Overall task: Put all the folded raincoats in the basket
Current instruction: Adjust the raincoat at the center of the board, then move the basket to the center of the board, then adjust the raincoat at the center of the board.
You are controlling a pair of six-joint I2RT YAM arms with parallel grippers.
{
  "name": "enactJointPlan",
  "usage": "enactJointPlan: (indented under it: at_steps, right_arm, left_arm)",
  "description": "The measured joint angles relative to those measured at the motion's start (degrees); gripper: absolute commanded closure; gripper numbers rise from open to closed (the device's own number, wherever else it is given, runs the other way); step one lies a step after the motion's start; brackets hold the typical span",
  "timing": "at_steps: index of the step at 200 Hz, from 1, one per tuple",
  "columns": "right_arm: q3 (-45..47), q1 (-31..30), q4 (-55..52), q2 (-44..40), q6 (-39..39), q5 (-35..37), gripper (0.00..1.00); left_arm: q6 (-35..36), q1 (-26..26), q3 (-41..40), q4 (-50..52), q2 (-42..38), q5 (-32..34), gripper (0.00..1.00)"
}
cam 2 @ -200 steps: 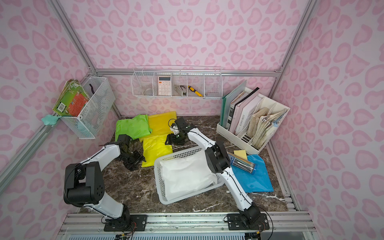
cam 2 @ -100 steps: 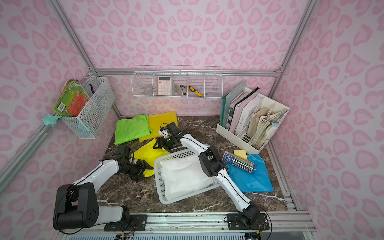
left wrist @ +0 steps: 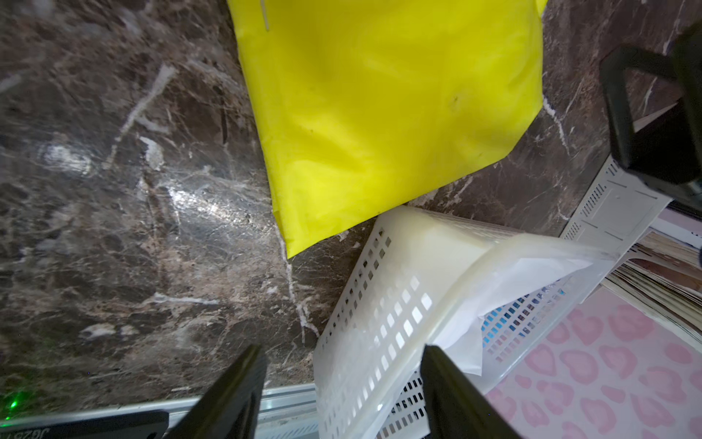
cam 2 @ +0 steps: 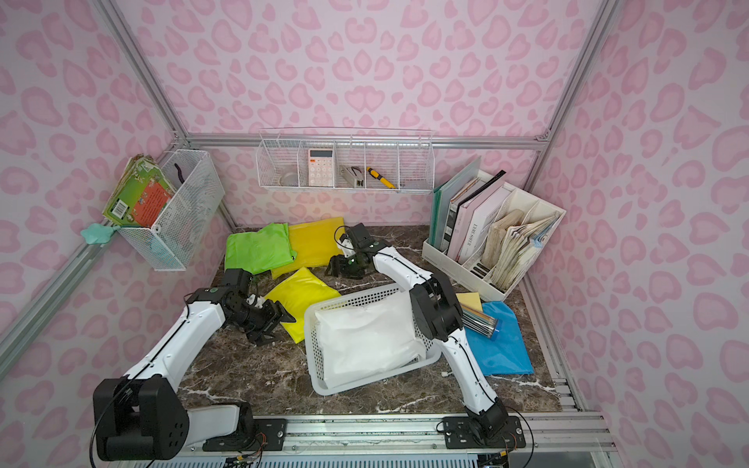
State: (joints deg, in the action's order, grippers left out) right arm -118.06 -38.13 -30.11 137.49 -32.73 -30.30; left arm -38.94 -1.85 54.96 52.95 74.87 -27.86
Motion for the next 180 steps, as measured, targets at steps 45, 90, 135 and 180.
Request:
enactJointPlan:
  at_steps: [45, 90, 135, 180]
  right_arm:
    - [17.68, -1.03, 1.57, -12.46, 2.82, 1.88, 0.34]
    - [22.62, -2.16, 0.20, -16.46, 7.58, 1.53, 0.34]
    - [26.12, -3.23, 3.91, -17.38, 3.69, 0.66, 0.23]
    - [22.53, -4.24, 10.19, -9.84, -6.12, -4.33, 0.33]
  left_arm:
    - [1.70, -3.06, 10.75, 1.38, 5.42, 1.73, 0.32]
    - [4.42, -6.43, 20.59, 2.34, 16.09, 1.66, 0.36]
    - [4.59, -8.35, 24.63, 1.38, 23.50, 1.53, 0.36]
    - [4.59, -8.87, 21.70, -0.11, 22.56, 1.05, 0.36]
